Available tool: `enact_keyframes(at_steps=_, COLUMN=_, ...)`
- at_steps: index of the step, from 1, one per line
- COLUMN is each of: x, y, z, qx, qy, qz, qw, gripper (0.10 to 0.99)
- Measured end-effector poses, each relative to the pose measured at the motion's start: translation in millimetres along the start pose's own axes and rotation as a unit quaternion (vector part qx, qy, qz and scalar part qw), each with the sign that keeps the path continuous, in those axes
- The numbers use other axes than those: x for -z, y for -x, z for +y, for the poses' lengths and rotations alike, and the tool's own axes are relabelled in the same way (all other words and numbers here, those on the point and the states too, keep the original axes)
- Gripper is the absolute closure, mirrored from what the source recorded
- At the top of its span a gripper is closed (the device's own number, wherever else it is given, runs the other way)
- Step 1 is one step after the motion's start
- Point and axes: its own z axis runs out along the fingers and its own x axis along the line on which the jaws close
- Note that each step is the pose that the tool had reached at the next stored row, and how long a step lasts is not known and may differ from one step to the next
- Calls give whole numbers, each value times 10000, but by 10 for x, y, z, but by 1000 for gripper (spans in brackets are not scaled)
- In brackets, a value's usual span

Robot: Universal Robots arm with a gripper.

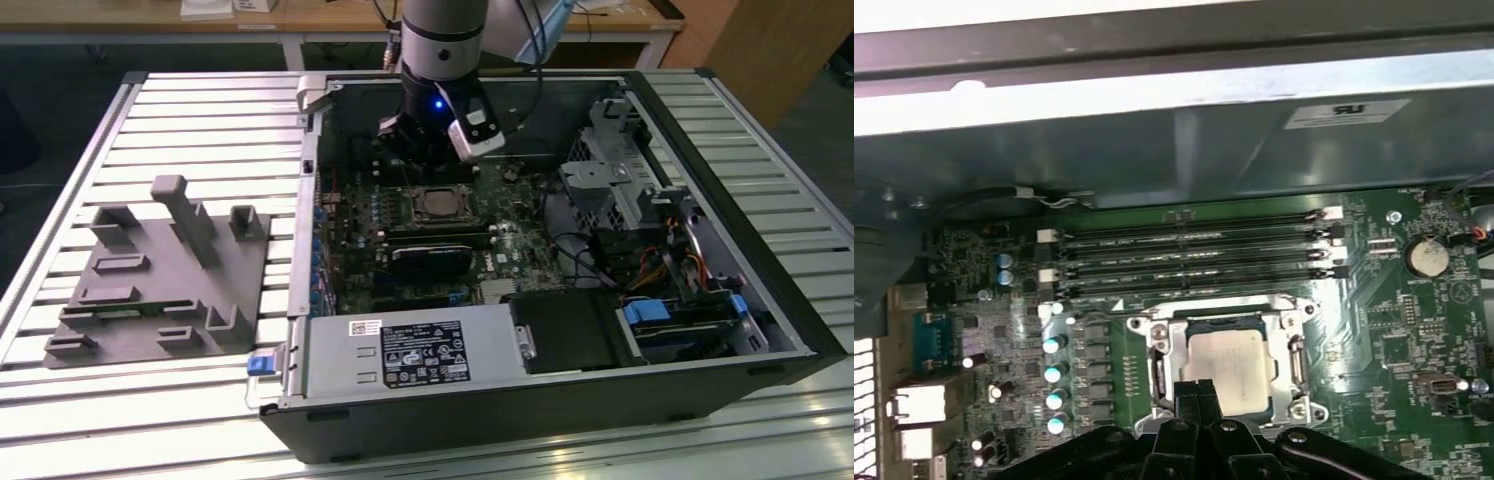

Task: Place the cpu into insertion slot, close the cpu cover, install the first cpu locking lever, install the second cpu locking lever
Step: 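Install the first cpu locking lever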

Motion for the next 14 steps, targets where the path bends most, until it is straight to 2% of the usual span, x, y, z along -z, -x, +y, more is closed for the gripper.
enact_keyframes(at_steps=14, x=1, y=-174, z=-17, qx=-1, qy=0, qz=-1, qw=10000, gripper=980)
